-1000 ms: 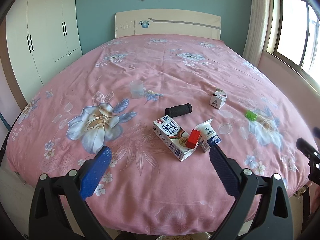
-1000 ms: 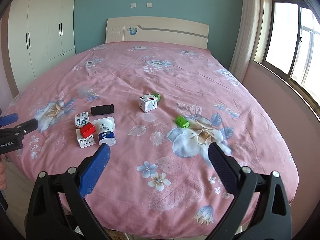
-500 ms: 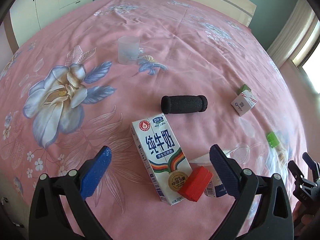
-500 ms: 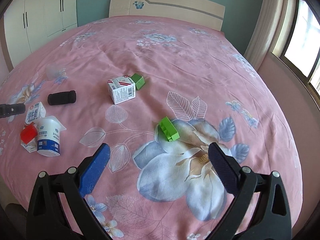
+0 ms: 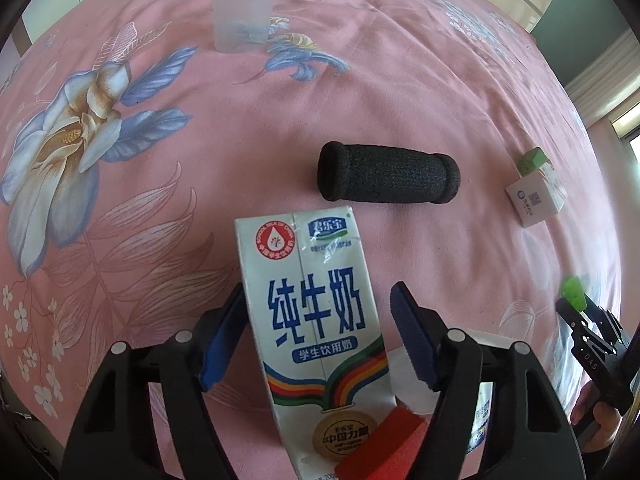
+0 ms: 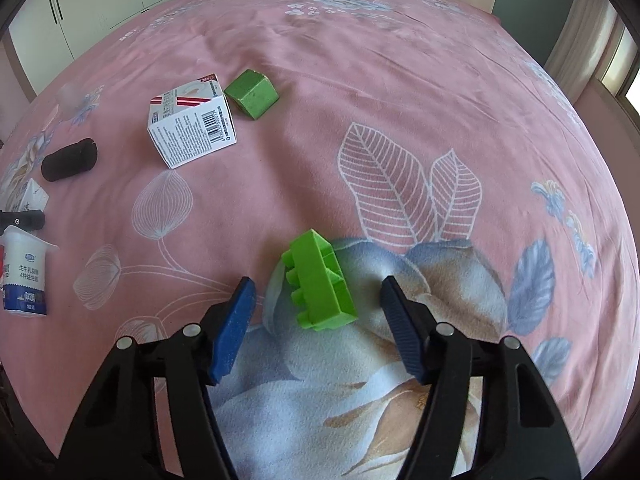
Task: Collect trash
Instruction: 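Grasp the white milk carton with the left tool while the right tool grasps the green block, then carry the milk carton and green block with both tools toward the trash bin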
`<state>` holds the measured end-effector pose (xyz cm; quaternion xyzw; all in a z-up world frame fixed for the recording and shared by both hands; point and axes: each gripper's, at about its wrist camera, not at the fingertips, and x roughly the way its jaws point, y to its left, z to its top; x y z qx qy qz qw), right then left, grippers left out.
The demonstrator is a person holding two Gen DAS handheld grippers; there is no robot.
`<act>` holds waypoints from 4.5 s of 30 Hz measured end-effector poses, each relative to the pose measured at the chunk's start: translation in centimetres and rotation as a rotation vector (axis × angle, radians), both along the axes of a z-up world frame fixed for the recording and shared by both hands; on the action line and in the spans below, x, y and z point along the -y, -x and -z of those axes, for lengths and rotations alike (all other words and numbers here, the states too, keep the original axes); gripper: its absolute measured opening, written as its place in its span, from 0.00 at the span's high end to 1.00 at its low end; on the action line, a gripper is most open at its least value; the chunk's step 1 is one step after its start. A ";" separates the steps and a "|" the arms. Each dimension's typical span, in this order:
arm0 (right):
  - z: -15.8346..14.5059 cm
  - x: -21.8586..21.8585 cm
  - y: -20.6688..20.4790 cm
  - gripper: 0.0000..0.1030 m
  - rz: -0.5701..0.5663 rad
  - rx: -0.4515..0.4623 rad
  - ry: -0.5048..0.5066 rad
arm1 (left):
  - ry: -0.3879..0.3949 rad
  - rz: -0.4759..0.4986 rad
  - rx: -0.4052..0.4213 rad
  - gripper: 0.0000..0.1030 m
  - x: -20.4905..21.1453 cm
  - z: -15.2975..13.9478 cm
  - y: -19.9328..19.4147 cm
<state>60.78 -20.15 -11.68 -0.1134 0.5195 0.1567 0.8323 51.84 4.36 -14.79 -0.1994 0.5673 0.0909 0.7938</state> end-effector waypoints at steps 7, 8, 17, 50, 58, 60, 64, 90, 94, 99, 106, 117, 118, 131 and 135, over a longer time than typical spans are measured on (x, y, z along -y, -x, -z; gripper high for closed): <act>-0.4 -0.7 1.2 0.73 0.006 0.009 0.030 | 0.012 0.023 0.012 0.48 -0.9 -0.4 1.1; -0.7 -0.7 1.6 0.73 0.014 0.021 0.028 | -0.008 0.029 0.018 0.50 -0.8 -0.7 1.0; -6.1 0.0 4.2 0.73 0.090 0.160 0.002 | -0.146 0.038 0.193 0.52 -1.7 -6.4 1.8; -22.6 -1.1 14.8 0.73 0.142 0.407 -0.081 | -0.314 0.147 0.599 0.52 -0.7 -24.8 10.6; -27.9 -1.5 20.7 0.73 0.131 0.489 -0.103 | -0.361 0.158 0.684 0.52 -0.4 -29.3 16.2; -29.1 -1.6 22.3 0.73 0.129 0.504 -0.110 | -0.368 0.161 0.702 0.52 -0.5 -30.2 17.7; -31.2 -1.8 25.4 0.73 0.119 0.525 -0.114 | -0.378 0.170 0.741 0.52 -0.4 -32.0 20.9; -34.9 -4.3 42.9 0.73 -0.066 0.584 -0.155 | -0.417 0.300 0.850 0.52 -0.3 -33.8 37.2; -34.1 -5.0 45.3 0.73 -0.104 0.581 -0.174 | -0.460 0.334 0.866 0.52 0.5 -32.9 39.6; -32.4 -5.7 47.8 0.73 -0.147 0.551 -0.181 | -0.490 0.380 0.875 0.52 1.9 -31.4 42.1; -29.5 -5.9 50.0 0.73 -0.166 0.494 -0.189 | -0.491 0.449 0.856 0.52 3.4 -29.2 44.2; -23.8 -6.0 50.5 0.73 -0.161 0.362 -0.228 | -0.449 0.527 0.753 0.52 3.9 -23.9 44.4; -23.3 -6.0 50.5 0.73 -0.160 0.353 -0.230 | -0.444 0.532 0.742 0.52 3.9 -23.4 44.4; -15.4 -7.1 49.0 0.73 -0.168 0.182 -0.238 | -0.348 0.566 0.520 0.52 3.5 -14.5 41.9; -12.7 -8.0 48.9 0.73 -0.179 0.130 -0.232 | -0.322 0.571 0.444 0.52 3.6 -11.5 41.0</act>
